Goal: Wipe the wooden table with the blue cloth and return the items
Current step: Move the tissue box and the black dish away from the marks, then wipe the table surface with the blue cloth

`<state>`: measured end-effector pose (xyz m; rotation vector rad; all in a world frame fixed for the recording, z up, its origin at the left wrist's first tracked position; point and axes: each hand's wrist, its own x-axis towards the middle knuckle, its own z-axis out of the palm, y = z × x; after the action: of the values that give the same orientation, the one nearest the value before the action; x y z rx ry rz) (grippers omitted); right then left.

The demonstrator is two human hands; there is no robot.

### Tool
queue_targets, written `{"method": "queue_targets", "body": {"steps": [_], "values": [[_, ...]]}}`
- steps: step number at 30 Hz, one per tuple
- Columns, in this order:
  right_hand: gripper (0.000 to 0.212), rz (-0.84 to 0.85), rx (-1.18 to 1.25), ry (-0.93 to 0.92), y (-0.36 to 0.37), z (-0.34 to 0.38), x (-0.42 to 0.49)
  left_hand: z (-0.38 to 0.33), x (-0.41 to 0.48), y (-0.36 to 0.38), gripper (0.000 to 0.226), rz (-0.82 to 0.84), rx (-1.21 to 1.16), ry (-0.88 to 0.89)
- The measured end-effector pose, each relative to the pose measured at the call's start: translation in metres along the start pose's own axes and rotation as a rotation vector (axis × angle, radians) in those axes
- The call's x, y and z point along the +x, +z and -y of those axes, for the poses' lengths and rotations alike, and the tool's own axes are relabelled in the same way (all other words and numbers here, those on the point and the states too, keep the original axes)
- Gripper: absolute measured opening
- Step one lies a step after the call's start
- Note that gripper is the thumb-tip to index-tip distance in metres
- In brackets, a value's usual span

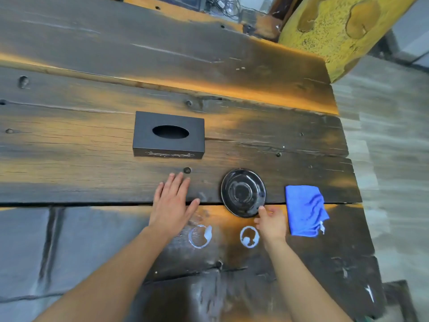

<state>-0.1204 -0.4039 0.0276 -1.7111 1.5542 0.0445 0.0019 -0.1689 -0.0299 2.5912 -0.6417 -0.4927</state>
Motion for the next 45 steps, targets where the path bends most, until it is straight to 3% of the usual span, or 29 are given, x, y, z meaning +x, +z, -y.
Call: {"method": "queue_targets", "body": {"steps": [3,7,13,25,28,35,38,42,45], "values": [[0.006,0.091,0.14,0.107,0.001,-0.001,0.009,-0.026,0.012,0.014,0.072,0.071,0.038,-0.033],[0.012,0.144,0.304,0.18,0.0,-0.003,0.021,-0.036,0.014,0.032,0.073,0.065,0.121,-0.1],[0.008,0.132,0.376,0.097,0.002,0.02,0.048,-0.038,0.015,0.035,0.074,0.114,0.208,-0.136],[0.02,0.109,0.369,0.006,0.037,0.107,0.12,-0.044,0.018,0.031,0.073,0.18,0.257,-0.168],[0.01,0.107,0.388,0.012,0.042,0.111,0.13,-0.045,0.019,0.029,0.073,0.194,0.262,-0.175],[0.014,0.179,0.487,-0.022,0.026,0.1,0.13,-0.046,0.018,0.028,0.072,0.209,0.269,-0.187],[0.028,0.072,0.309,-0.169,-0.002,0.074,0.133,-0.045,0.019,0.03,0.072,0.201,0.262,-0.189],[0.038,-0.212,-0.144,-0.483,-0.057,0.01,0.138,-0.042,0.021,0.033,0.074,0.178,0.268,-0.185],[0.057,-0.277,-0.466,-0.498,-0.088,-0.033,0.149,-0.042,0.02,0.035,0.074,0.171,0.261,-0.19]]}}
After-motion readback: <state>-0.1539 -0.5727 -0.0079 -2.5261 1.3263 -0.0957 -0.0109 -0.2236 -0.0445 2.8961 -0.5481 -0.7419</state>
